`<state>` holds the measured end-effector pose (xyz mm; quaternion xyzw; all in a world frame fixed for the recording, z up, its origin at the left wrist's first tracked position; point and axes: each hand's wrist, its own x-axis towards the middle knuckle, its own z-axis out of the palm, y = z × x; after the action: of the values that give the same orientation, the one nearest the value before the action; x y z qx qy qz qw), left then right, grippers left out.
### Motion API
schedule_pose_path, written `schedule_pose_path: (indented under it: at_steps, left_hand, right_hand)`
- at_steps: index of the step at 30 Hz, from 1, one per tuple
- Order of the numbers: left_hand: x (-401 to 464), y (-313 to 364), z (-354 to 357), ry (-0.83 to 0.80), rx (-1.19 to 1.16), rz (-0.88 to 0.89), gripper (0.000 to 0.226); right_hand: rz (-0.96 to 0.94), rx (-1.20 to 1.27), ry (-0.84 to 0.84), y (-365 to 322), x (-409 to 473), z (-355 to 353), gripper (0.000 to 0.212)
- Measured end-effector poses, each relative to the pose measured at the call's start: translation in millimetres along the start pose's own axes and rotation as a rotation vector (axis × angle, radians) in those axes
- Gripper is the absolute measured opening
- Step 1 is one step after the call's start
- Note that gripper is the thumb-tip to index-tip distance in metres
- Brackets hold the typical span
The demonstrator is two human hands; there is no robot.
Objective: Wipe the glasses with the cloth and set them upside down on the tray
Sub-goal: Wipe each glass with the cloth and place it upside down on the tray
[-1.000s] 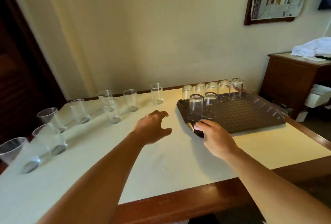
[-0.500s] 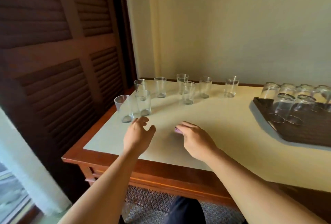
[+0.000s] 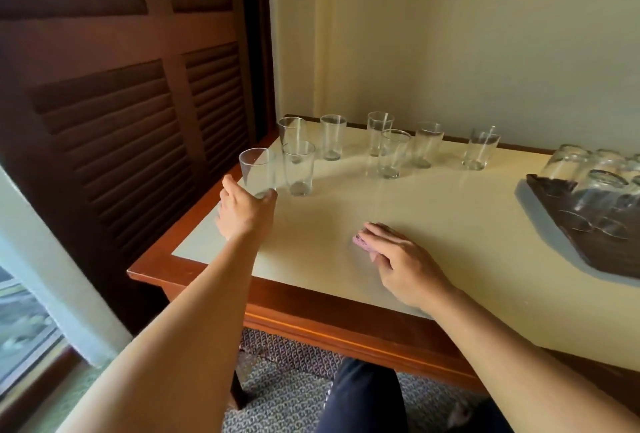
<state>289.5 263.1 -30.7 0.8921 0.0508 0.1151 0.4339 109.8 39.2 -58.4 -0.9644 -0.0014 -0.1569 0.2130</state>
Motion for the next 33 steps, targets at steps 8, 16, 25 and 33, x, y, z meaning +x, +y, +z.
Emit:
schedule_pose_path:
  at_steps: [8,16,25,33]
  left_hand:
    - [22.1,-1.7,9.4,-0.093,0.002,0.043,0.070]
    - [-5.5,4.6,-3.2,-0.112,-0.304,0.131,0.072]
    - [-115.1,76.5,14.7,-0.486,-0.924,0.015,0.075]
    - [-205.8,141.2,60.9,-1.090,-1.179,-0.137,0.034]
  right_hand:
    - [0.032,0.035,0.001,5.0,-3.0,2.8,0.043]
    - [0.042,0.040,0.042,1.8,0.1,4.4,0.045]
    - [0.189,0.453,0.473,-20.4,-17.5,-32.5,0.039]
    - [0.218,0.597,0.866,1.5,-50.1,-117.1,0.037]
